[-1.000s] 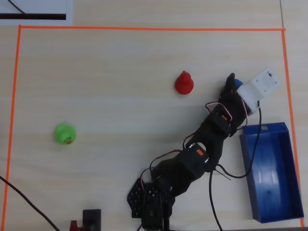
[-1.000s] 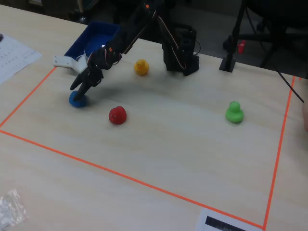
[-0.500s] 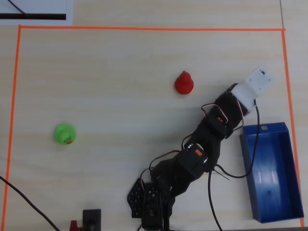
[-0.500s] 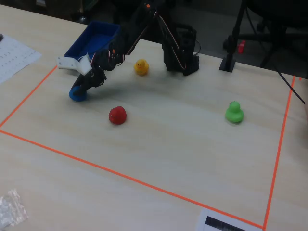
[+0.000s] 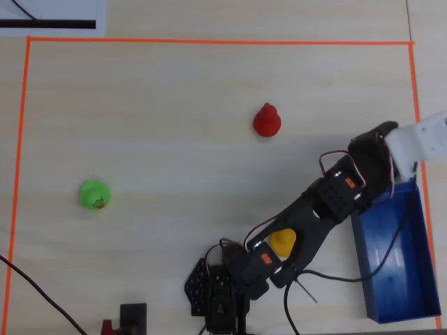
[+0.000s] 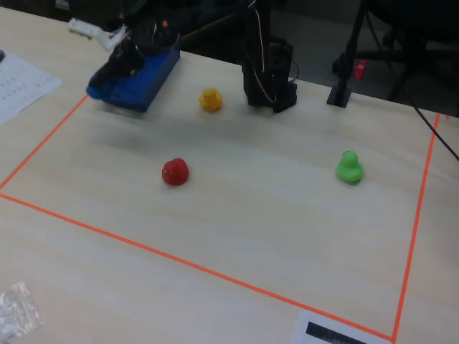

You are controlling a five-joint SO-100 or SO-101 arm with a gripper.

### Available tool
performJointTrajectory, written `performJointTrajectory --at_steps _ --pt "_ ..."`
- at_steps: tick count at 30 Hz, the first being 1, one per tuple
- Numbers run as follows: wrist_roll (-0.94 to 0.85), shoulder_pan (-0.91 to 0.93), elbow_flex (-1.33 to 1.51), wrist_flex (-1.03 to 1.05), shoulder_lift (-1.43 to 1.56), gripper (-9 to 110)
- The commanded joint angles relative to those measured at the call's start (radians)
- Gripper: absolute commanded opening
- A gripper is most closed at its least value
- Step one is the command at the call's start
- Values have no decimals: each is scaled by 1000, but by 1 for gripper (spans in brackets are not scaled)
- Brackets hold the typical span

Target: Grasp blue duck and put it into box.

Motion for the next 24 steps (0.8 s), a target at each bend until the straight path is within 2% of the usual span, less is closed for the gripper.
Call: performJointTrajectory --at_steps 1,4,12,20,24 --pt "-17 156 -123 296 161 0" --pt "-92 262 -55 293 221 0" --pt "-356 448 242 123 275 0" --pt "-474 541 451 -175 210 0" --pt "-494 543 483 -215 164 1"
